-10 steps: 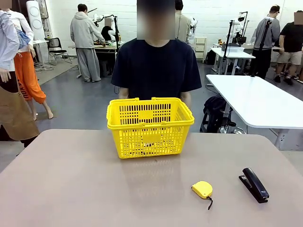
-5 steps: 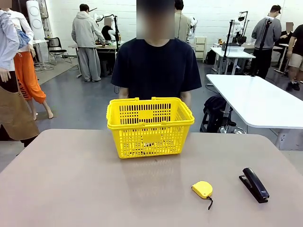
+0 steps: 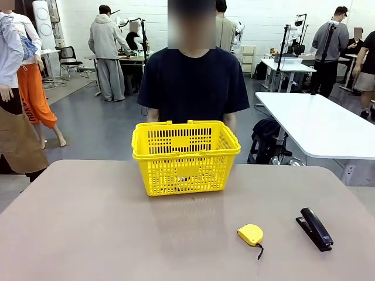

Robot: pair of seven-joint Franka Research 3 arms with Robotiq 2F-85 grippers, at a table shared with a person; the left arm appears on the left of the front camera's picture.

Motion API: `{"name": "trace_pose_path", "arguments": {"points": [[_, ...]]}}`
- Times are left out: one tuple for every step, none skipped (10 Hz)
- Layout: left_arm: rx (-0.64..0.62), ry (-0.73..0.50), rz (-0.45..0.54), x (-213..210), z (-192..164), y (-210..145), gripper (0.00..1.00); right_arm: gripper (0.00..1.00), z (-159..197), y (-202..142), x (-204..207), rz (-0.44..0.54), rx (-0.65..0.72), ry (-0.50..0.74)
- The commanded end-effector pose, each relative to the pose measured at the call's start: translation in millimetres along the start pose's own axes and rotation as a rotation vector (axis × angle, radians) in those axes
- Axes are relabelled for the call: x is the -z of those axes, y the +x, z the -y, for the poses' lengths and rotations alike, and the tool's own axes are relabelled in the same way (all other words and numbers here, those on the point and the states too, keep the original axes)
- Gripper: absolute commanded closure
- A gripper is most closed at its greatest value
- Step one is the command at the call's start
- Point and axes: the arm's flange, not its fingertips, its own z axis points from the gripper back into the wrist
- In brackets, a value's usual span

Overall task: Place the items the person wants into the basket.
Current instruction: Pick up the item the person points to and place it in the Market Basket.

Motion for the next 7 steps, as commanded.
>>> {"name": "trace_pose_path", "arguments": {"points": [[-0.020,0.057,0.110,-0.1,7.4,-7.8,0.00,0.00,-0.2,-0.2,0.7,0.003,-0.006,0.008],[-0.014,0.054,0.159,3.7,6.8,-9.6,0.00,0.00,-0.2,-0.2,0.7,0.003,-0.006,0.008],[-0.013,0.056,0.180,1.1,10.0,-11.7,0.00,0.00,-0.2,-0.2,0.7,0.003,-0.006,0.008],[-0.016,0.050,0.184,3.3,12.6,-14.3,0.00,0.00,-0.2,-0.2,0.7,0.003,-0.006,0.008],[-0.014,0.037,0.185,4.6,8.9,-11.9,0.00,0.00,-0.2,-0.2,0.7,0.003,-0.006,0.008],[-0.011,0.020,0.188,5.6,2.7,-9.7,0.00,0.00,-0.2,-0.2,0.7,0.003,-0.006,0.008],[-0.017,0.045,0.163,-3.3,7.4,-13.8,0.00,0.00,-0.2,-0.2,0.7,0.003,-0.006,0.008]]}}
